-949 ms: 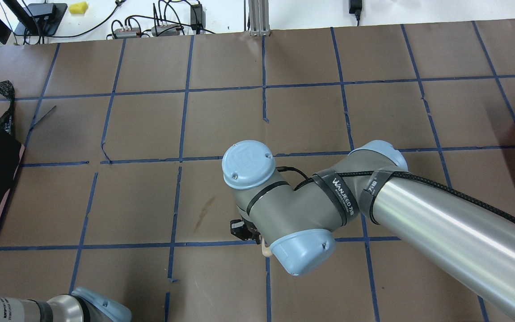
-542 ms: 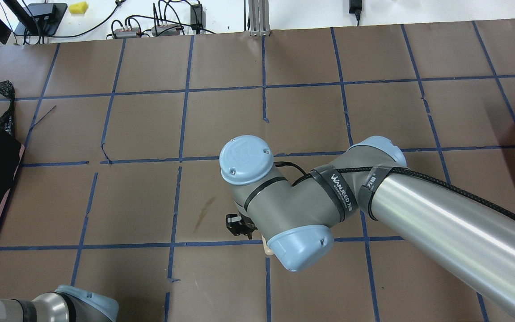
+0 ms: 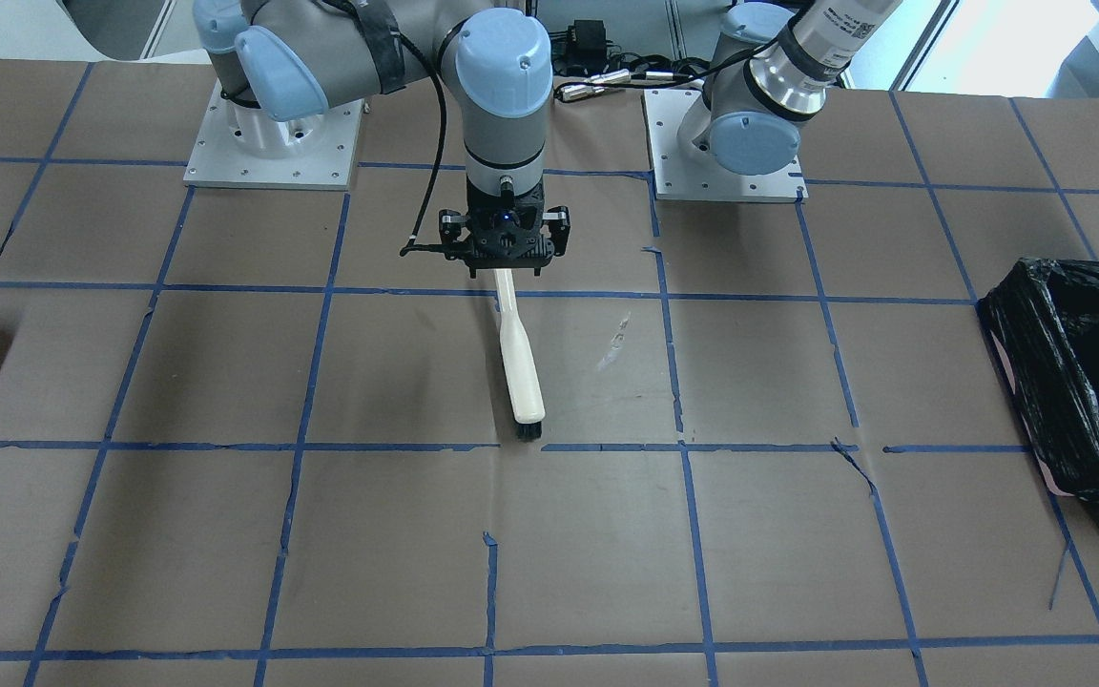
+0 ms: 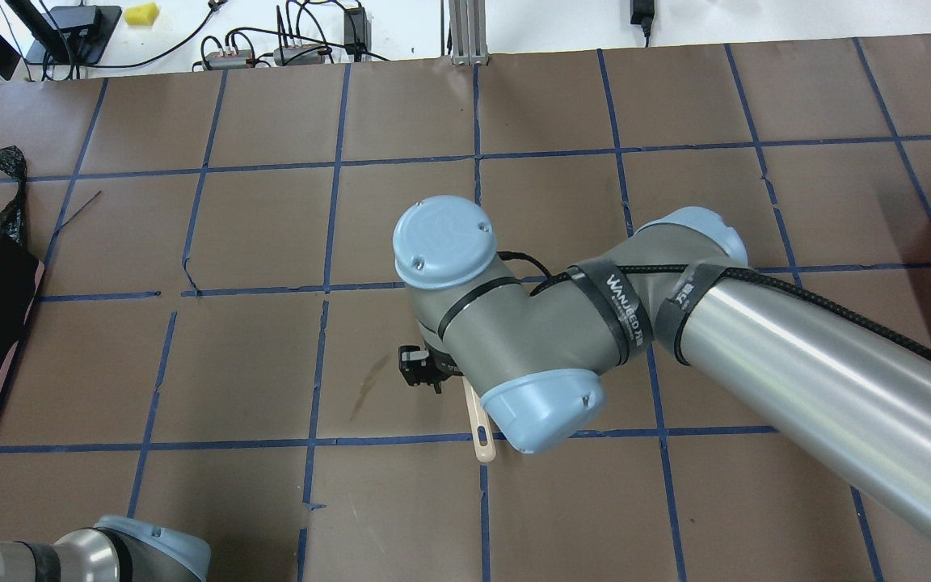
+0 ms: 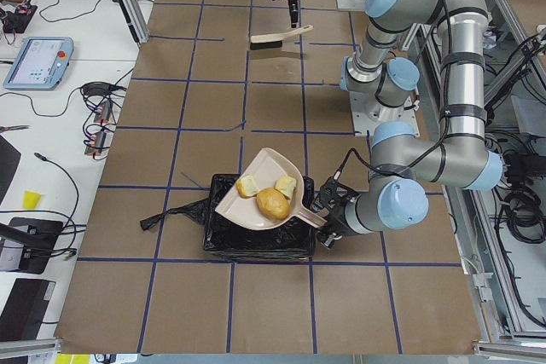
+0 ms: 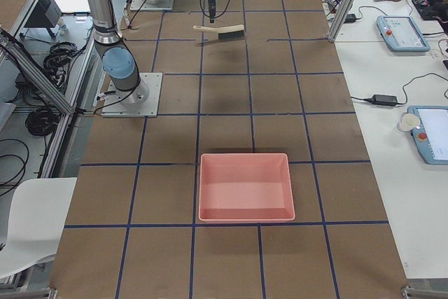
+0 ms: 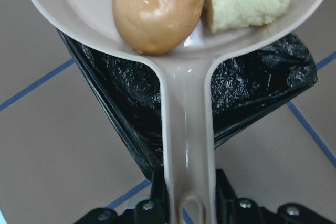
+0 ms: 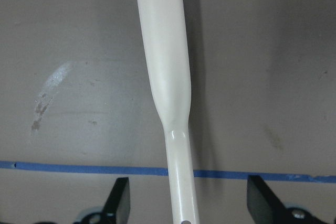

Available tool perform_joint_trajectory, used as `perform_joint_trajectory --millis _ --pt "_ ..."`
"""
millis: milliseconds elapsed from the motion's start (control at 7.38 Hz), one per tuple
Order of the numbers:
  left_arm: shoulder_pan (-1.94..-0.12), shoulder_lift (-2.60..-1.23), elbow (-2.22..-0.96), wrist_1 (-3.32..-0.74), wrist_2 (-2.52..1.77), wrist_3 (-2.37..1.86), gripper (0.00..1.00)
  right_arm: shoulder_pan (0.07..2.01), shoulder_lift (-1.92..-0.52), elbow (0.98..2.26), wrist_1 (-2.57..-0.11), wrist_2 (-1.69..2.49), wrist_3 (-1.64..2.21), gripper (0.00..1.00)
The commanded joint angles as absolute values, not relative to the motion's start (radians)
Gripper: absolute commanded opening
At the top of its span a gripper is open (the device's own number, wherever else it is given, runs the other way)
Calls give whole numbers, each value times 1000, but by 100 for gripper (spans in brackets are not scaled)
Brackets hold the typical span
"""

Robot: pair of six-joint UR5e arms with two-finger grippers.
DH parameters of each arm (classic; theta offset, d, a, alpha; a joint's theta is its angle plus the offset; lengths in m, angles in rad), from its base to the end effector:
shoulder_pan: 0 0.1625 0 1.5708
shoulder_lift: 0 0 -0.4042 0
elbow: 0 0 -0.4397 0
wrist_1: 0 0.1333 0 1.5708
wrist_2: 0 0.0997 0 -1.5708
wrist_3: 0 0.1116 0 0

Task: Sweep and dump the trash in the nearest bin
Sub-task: 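Tip the dustpan over the trash bag while the right gripper sets the brush down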

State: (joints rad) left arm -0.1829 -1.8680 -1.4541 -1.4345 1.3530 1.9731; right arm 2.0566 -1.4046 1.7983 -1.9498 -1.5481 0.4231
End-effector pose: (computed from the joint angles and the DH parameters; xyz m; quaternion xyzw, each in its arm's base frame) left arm 0.6063 -0.2722 0.3568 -0.2844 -0.9523 0.1104 0.0099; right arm 0.3867 -0.4415 0.2794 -0.0313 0.9994 0.0116 0.0070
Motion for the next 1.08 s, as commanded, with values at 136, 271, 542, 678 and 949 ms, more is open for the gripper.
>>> perform_joint_trajectory --millis 136,271,542,678,949 --pt "-196 -1859 -1453 -1381 1518 1908 2 1888 -1436 1599 -1712 -1562 153 81" --pt "-196 -1868 -1459 -1334 1528 1910 2 1817 -1456 1530 -1630 -1559 76 81" --pt "-227 -1861 -1464 -1333 1589 1898 2 1705 -1502 1505 -1560 -1560 -45 83" --pt "-256 -1876 -1457 -1330 1647 1894 2 1680 -1544 1505 -1554 -1562 -51 98" --pt "-274 -1875 -1470 -1263 1727 1843 2 1666 -1555 1515 -1526 -1546 -55 99"
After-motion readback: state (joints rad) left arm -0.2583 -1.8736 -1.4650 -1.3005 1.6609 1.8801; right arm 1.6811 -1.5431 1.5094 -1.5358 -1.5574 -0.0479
